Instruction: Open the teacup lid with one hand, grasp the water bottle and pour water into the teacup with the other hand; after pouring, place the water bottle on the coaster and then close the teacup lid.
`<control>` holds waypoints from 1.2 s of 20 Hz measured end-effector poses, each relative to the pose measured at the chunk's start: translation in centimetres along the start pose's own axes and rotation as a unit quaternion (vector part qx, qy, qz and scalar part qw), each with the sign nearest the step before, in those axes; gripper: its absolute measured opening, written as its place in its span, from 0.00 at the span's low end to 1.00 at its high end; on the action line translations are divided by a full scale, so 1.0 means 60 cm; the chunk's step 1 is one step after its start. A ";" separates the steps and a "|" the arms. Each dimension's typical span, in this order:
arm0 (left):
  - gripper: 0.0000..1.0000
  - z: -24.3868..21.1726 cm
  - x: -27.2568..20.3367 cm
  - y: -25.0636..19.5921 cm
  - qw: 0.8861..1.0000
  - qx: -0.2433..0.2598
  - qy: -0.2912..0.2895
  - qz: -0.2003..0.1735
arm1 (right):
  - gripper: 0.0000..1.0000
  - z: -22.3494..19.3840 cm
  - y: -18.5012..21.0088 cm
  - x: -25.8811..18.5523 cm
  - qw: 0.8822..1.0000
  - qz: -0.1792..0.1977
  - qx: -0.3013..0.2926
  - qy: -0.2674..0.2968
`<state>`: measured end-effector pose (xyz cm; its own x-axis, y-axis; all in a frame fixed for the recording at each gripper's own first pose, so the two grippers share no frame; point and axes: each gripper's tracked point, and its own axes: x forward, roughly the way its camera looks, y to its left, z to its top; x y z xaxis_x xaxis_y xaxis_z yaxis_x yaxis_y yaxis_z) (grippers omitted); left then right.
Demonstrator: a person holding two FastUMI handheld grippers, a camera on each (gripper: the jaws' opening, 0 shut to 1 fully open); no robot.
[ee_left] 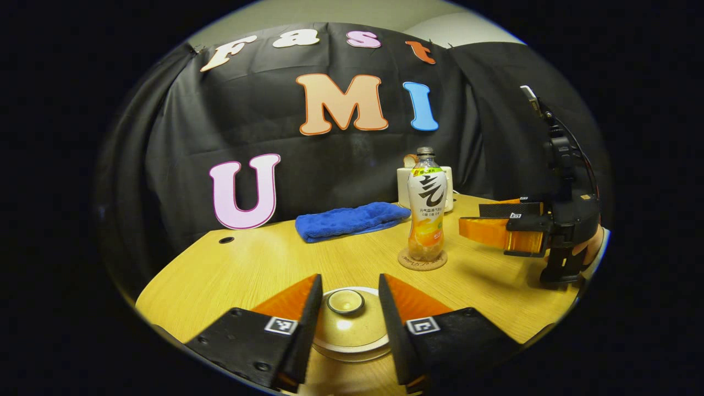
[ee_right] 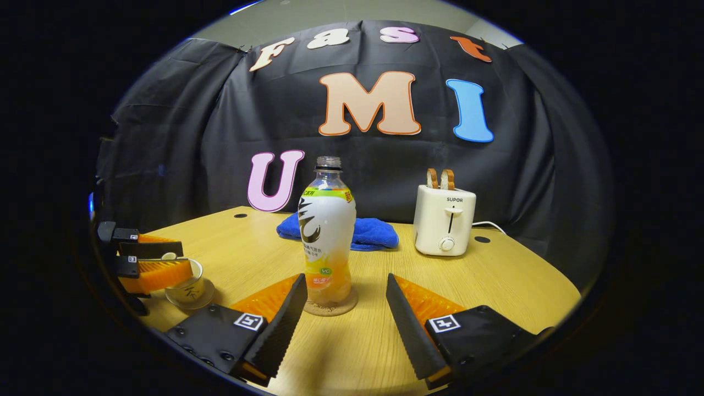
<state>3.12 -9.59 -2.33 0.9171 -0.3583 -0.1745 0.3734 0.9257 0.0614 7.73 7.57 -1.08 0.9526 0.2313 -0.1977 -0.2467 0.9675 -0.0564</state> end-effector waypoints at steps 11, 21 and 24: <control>0.98 0.063 -0.081 0.048 0.988 -0.018 -0.097 0.122 | 0.95 0.021 0.017 -0.102 0.998 -0.030 0.002 -0.055; 0.98 0.024 -0.082 0.041 0.987 -0.033 -0.077 0.134 | 0.95 -0.009 0.024 -0.153 0.997 -0.051 0.009 -0.066; 0.97 0.025 -0.083 0.039 0.987 -0.035 -0.082 0.133 | 0.95 -0.012 0.025 -0.156 0.996 -0.052 0.008 -0.069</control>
<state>-0.36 -5.81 0.15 0.9938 -0.1115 -0.0005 0.1115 0.9937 0.0139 -1.68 6.81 -0.03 0.9884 0.1411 -0.0558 -0.1441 0.9881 -0.0536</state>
